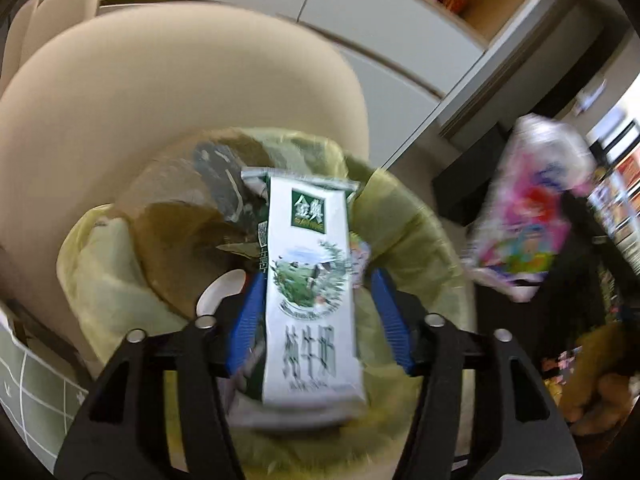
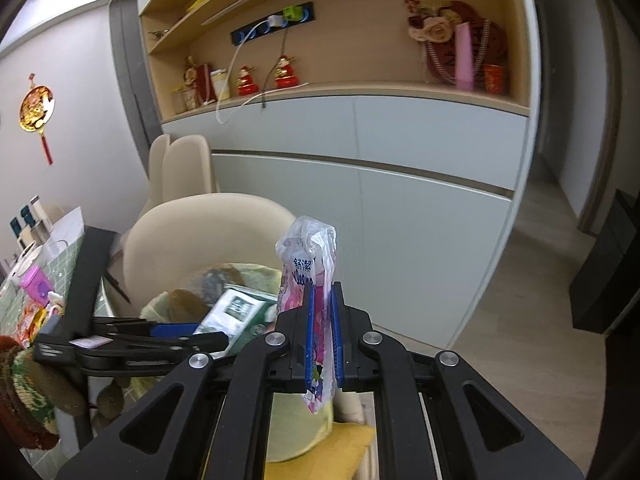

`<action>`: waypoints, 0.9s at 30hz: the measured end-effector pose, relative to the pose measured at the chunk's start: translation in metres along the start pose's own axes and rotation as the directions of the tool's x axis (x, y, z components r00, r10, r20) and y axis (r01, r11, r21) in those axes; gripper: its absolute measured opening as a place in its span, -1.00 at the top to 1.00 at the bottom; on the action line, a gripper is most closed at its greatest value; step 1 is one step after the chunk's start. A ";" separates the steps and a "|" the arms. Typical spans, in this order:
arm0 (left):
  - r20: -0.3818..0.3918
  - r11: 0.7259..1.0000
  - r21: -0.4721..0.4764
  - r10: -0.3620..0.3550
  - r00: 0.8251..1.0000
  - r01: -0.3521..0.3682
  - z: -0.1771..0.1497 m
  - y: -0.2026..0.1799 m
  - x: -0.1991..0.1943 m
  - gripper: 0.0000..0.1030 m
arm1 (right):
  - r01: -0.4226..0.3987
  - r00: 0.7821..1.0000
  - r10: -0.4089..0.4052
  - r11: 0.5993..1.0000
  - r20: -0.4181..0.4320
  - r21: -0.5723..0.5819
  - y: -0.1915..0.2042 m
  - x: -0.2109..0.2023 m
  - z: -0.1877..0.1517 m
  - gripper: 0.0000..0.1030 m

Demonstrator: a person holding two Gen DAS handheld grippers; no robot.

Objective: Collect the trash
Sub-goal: 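Open both grippers over the bin to drop carton and wrapper, then move both grippers back to the table toward the orange snack bag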

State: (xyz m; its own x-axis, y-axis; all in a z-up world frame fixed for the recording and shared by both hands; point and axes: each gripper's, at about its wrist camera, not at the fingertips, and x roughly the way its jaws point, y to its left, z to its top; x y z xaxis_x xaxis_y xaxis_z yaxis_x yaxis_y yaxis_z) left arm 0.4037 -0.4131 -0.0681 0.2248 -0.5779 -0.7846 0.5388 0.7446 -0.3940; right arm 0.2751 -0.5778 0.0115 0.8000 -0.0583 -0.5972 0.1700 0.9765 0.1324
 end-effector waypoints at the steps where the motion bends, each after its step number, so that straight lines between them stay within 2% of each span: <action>1: 0.030 1.000 -0.006 -0.005 1.000 0.005 -0.003 0.002 -0.014 -0.10 | -0.016 1.000 0.016 1.000 -0.002 0.003 0.004 0.003 0.002 0.82; 5: 0.138 0.999 -0.046 0.014 0.990 -0.008 -0.019 0.021 -0.066 -0.18 | -0.108 0.994 0.108 0.994 -0.017 0.007 0.029 0.020 0.009 0.82; 8: 0.193 0.995 -0.071 0.080 0.978 -0.067 -0.031 0.036 -0.098 -0.18 | -0.178 0.978 0.176 0.984 -0.108 -0.013 0.061 0.049 0.006 0.82; 11: 0.230 0.986 -0.085 0.158 0.960 -0.142 -0.045 0.051 -0.127 -0.18 | -0.196 0.955 0.181 0.980 -0.235 -0.042 0.089 0.086 -0.008 0.82; 13: 0.239 0.979 -0.111 0.195 0.951 -0.173 -0.061 0.065 -0.145 -0.18 | -0.206 0.925 0.179 0.978 -0.335 -0.044 0.102 0.111 -0.022 0.82; 15: 0.238 0.970 -0.147 0.226 0.945 -0.195 -0.076 0.081 -0.161 -0.18 | -0.195 0.908 0.155 0.979 -0.390 -0.066 0.110 0.124 -0.031 0.82; 17: 0.234 0.959 -0.186 0.256 0.938 -0.215 -0.089 0.096 -0.174 -0.20 | -0.197 0.899 0.153 0.978 -0.411 -0.065 0.113 0.127 -0.038 0.82; 19: 0.232 0.943 -0.237 0.287 0.930 -0.232 -0.107 0.112 -0.189 -0.24 | -0.201 0.897 0.161 0.978 -0.412 -0.056 0.115 0.124 -0.040 0.82; 22: 0.222 0.921 -0.306 0.317 0.922 -0.243 -0.127 0.134 -0.206 -0.25 | -0.192 0.910 0.154 0.980 -0.385 -0.061 0.117 0.112 -0.042 0.75; 23: 0.220 0.914 -0.322 0.327 0.919 -0.248 -0.133 0.141 -0.213 -0.25 | -0.182 0.919 0.144 0.981 -0.366 -0.070 0.117 0.106 -0.042 0.52; 24: 0.217 0.906 -0.336 0.340 0.915 -0.257 -0.140 0.148 -0.219 -0.25 | -0.173 0.929 0.136 0.982 -0.345 -0.077 0.119 0.099 -0.041 0.16; 25: 0.216 0.902 -0.345 0.347 0.913 -0.261 -0.145 0.152 -0.225 -0.25 | -0.169 0.934 0.134 0.982 -0.332 -0.079 0.118 0.095 -0.039 0.04; 27: 0.220 0.896 -0.356 0.358 0.908 -0.267 -0.155 0.159 -0.237 -0.25 | -0.145 0.947 0.115 0.986 -0.299 -0.083 0.119 0.080 -0.039 0.01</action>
State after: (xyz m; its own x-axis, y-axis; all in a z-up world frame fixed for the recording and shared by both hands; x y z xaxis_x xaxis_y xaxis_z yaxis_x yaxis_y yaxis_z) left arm 0.3098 -0.1064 -0.0194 0.5751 -0.3317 -0.7478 0.1339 0.9399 -0.3140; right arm 0.3372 -0.4580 -0.0513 0.6052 0.1188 -0.7872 0.0037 0.9884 0.1520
